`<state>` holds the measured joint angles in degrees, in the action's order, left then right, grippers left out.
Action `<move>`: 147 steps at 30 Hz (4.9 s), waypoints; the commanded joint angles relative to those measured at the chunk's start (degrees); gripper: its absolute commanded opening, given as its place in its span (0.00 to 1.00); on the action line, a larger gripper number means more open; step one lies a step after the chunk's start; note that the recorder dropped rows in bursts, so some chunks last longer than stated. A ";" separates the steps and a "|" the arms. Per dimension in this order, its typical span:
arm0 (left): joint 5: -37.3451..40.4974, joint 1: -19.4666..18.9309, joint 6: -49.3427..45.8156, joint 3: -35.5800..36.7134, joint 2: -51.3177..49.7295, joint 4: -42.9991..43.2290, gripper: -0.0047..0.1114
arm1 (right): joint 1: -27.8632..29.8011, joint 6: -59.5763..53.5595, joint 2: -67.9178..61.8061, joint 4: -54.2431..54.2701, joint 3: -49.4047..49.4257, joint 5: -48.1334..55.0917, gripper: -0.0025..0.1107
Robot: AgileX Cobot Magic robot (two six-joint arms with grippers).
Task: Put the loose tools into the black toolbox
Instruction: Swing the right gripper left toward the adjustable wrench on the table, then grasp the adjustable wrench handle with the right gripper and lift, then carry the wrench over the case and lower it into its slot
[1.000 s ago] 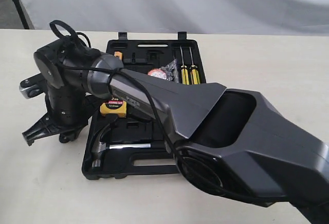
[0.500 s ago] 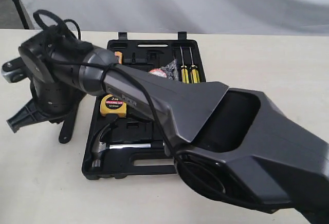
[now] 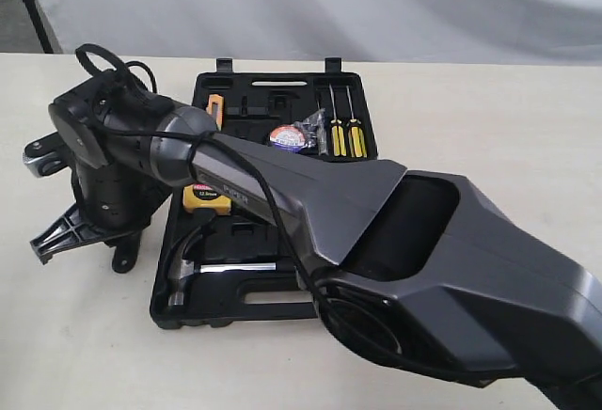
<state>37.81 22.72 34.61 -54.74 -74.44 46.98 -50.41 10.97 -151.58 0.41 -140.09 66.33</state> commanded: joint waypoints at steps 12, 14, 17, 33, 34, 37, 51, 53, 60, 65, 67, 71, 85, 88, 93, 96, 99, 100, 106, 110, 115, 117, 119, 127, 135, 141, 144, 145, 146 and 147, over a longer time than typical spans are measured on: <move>-0.97 -0.19 0.59 0.53 0.46 -0.78 0.05 | -3.54 -5.86 5.27 12.67 0.54 3.63 0.02; -0.97 -0.19 0.59 0.53 0.46 -0.78 0.05 | -3.11 -5.86 7.71 10.36 0.31 3.63 0.02; -0.97 -0.19 0.59 0.53 0.46 -0.78 0.05 | -2.53 -4.51 9.94 5.69 0.08 3.63 0.02; -0.97 -0.19 0.59 0.53 0.46 -0.78 0.05 | -2.33 -5.09 0.22 7.07 0.23 3.26 0.02; -0.97 -0.19 0.59 0.53 0.46 -0.78 0.05 | -2.33 -5.23 0.09 7.30 0.23 3.63 0.02; -0.97 -0.19 0.59 0.53 0.46 -0.78 0.05 | -2.33 -5.35 -0.15 8.70 0.23 3.63 0.02; -0.97 -0.19 0.59 0.53 0.46 -0.78 0.05 | -2.33 -9.53 4.05 16.25 0.19 3.63 0.02; -0.97 -0.19 0.59 0.53 0.46 -0.78 0.05 | -2.33 -10.27 5.93 13.63 -0.18 3.63 0.02; -0.97 -0.19 0.59 0.53 0.46 -0.78 0.05 | -2.46 -8.03 4.74 9.16 -0.43 -5.87 0.02; -0.97 -0.19 0.59 0.53 0.46 -0.78 0.05 | -2.46 -8.03 -0.13 13.87 -0.43 -1.38 0.02; -0.97 -0.19 0.59 0.53 0.46 -0.78 0.05 | -2.46 -7.19 -0.39 13.46 -0.43 3.04 0.02; -0.97 -0.19 0.59 0.53 0.46 -0.78 0.05 | -2.46 -6.97 -0.39 12.84 -0.43 3.63 0.02; -0.97 -0.19 0.59 0.53 0.46 -0.78 0.05 | 2.36 3.78 2.25 5.75 -11.32 3.63 0.02; -0.97 -0.19 0.59 0.53 0.46 -0.78 0.05 | 2.15 5.98 0.89 2.10 -10.71 3.63 0.02; -0.97 -0.19 0.59 0.53 0.46 -0.78 0.05 | 2.26 9.19 -1.33 2.10 -10.71 3.63 0.24; -0.97 -0.19 0.59 0.53 0.46 -0.78 0.05 | 2.26 12.05 -2.70 2.10 -10.71 3.63 0.48; -0.97 -0.19 0.59 0.53 0.46 -0.78 0.05 | 2.26 16.55 -3.83 2.10 -10.71 3.63 0.56; -0.97 -0.19 0.59 0.53 0.46 -0.78 0.05 | 2.26 17.92 -4.06 2.10 -10.71 3.63 0.56; -0.97 -0.19 0.59 0.53 0.46 -0.78 0.05 | 1.62 20.93 -5.74 2.10 -10.71 3.63 0.56; -0.97 -0.19 0.59 0.53 0.46 -0.78 0.05 | 0.10 20.71 -8.00 1.92 -10.71 3.63 0.47; -0.97 -0.19 0.59 0.53 0.46 -0.78 0.05 | -2.57 14.82 -8.76 1.50 -10.71 3.63 0.19; -0.97 -0.19 0.59 0.53 0.46 -0.78 0.05 | -3.22 13.03 -8.76 1.00 -10.71 3.63 0.13; -0.97 -0.19 0.59 0.53 0.46 -0.78 0.05 | -3.75 11.23 -8.76 0.16 -10.71 3.63 0.08; -0.97 -0.19 0.59 0.53 0.46 -0.78 0.05 | -3.94 2.11 -8.76 -4.08 -14.45 3.63 0.02; -0.97 -0.19 0.59 0.53 0.46 -0.78 0.05 | -3.94 -0.82 -6.74 -4.06 -14.49 3.63 0.02; -0.97 -0.19 0.59 0.53 0.46 -0.78 0.05 | -3.82 -2.26 -3.83 -4.34 -14.58 3.63 0.02; -0.97 -0.19 0.59 0.53 0.46 -0.78 0.05 | -3.82 -2.86 -3.24 -4.15 -14.58 3.63 0.02; -0.97 -0.19 0.59 0.53 0.46 -0.78 0.05 | -3.82 -2.84 -3.14 -4.04 -14.58 3.63 0.02; -0.97 -0.19 0.59 0.53 0.46 -0.78 0.05 | -3.82 -2.84 -2.89 -4.06 -14.58 3.63 0.02; -0.97 -0.19 0.59 0.53 0.46 -0.78 0.05 | -3.82 -2.84 -2.64 -4.06 -14.58 3.63 0.02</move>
<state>37.81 22.72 34.61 -54.74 -74.44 46.98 -54.41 8.93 -155.20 -3.27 -154.48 70.05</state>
